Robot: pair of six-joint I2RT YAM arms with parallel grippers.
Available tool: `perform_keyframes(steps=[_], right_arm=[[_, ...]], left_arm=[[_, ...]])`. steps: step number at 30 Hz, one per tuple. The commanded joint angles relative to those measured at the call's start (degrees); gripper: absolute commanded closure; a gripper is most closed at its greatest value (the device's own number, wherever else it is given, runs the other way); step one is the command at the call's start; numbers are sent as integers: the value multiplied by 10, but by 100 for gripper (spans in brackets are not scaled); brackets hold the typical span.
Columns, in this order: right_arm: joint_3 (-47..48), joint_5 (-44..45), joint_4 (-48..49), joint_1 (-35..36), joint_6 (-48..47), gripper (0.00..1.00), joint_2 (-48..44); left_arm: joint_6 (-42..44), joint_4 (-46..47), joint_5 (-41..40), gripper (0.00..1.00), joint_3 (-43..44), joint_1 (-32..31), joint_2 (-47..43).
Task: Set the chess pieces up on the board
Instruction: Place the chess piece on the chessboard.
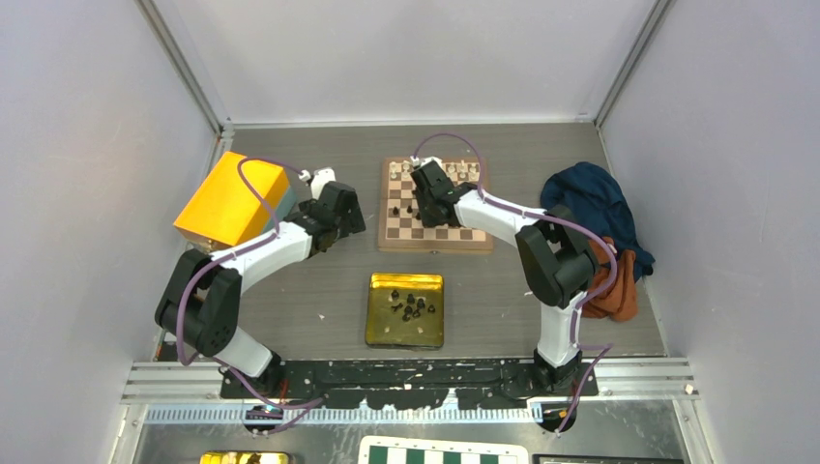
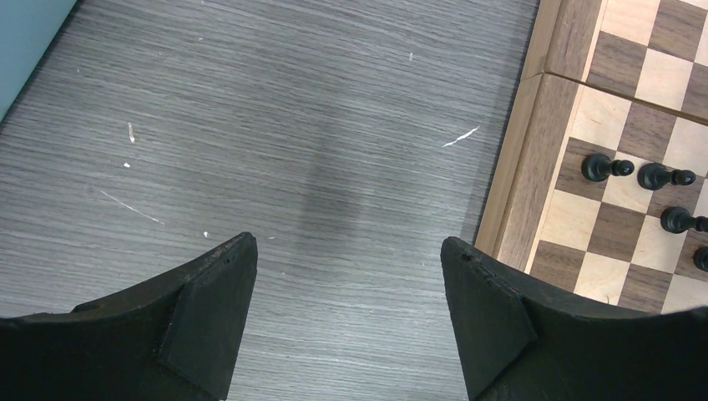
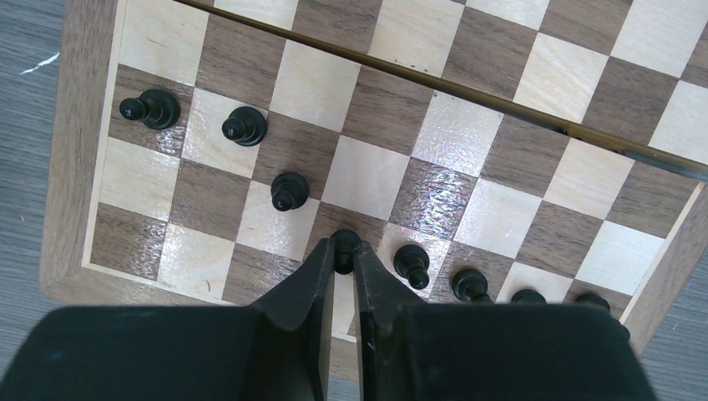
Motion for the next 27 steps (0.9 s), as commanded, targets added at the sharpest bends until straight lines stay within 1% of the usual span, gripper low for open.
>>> perform_keyframes(steps=[1,2,6,9,27], right_arm=[[-3,9,23,3,7,81,-32],[-3,8,23,3,7,77,-32],[-1,8,23,3,6,68,-32],[2,9,22,4,5,64,-32],[42,8,1,9,-8,64,-36]], left_arm=[[-5,17,-14,18,9,-2,-22],[-5,17,-15,18,9,-2,-22],[-4,17,-15,18,9,-2,-22],[-4,17,-15,18,8,-2,-21],[-3,17,-15,18,14,-3,-19]])
